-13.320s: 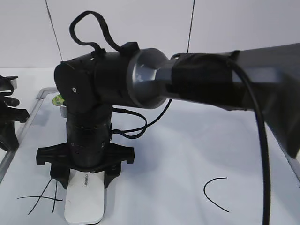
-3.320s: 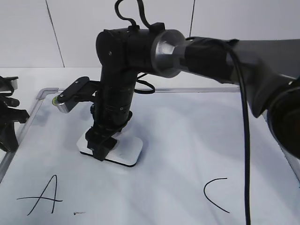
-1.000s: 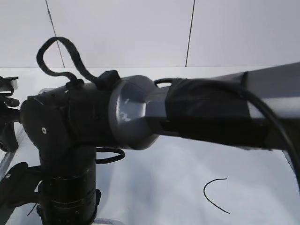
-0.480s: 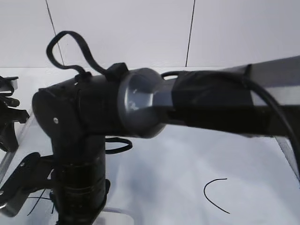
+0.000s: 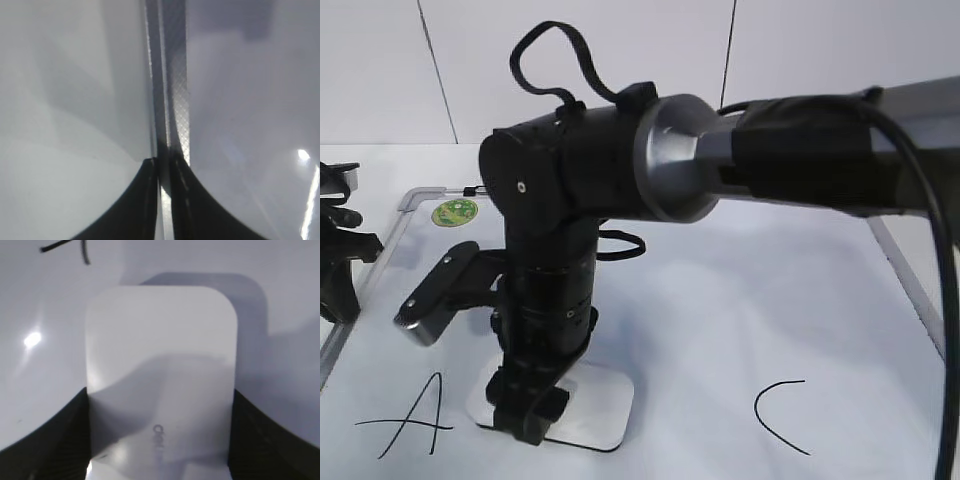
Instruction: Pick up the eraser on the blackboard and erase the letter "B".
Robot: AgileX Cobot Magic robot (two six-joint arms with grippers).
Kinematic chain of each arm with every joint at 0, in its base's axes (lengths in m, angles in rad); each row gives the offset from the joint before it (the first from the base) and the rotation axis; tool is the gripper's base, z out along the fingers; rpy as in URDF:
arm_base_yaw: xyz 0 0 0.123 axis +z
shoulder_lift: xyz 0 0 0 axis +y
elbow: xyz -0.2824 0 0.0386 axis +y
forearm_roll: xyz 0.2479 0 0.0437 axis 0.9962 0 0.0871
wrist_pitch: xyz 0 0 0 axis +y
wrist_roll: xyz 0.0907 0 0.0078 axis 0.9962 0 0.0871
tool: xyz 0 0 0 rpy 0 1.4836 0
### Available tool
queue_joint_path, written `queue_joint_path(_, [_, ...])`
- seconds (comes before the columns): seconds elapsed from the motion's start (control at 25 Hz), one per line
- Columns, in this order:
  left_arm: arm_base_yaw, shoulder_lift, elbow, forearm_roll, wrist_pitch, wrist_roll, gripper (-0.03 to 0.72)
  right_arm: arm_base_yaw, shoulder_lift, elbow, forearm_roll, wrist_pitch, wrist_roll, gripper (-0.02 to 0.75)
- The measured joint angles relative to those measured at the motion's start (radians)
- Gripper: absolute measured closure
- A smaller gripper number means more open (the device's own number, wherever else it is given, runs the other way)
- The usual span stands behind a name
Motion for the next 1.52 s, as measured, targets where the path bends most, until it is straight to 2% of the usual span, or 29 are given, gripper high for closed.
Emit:
queue_joint_path(0.4, [0.000, 0.000, 0.000, 0.000, -0.004, 0.000, 0.643, -0.123, 0.143, -0.277, -0.060, 0.053, 0.130, 0.233])
queue_joint_path(0.76, [0.000, 0.000, 0.000, -0.002, -0.005, 0.000, 0.643, -0.142, 0.195, -0.410, -0.112, 0.118, 0.195, 0.233])
queue_joint_path(1.2, [0.000, 0.000, 0.000, -0.002, -0.005, 0.000, 0.643, -0.164, 0.101, -0.422, -0.076, 0.118, 0.255, 0.233])
queue_joint_path(1.36, [0.000, 0.000, 0.000, -0.002, -0.005, 0.000, 0.643, -0.215, 0.028, -0.368, -0.074, 0.118, 0.277, 0.234])
queue_joint_path(1.52, [0.000, 0.000, 0.000, -0.002, -0.003, 0.000, 0.643, -0.283, -0.081, -0.247, -0.074, 0.118, 0.285, 0.234])
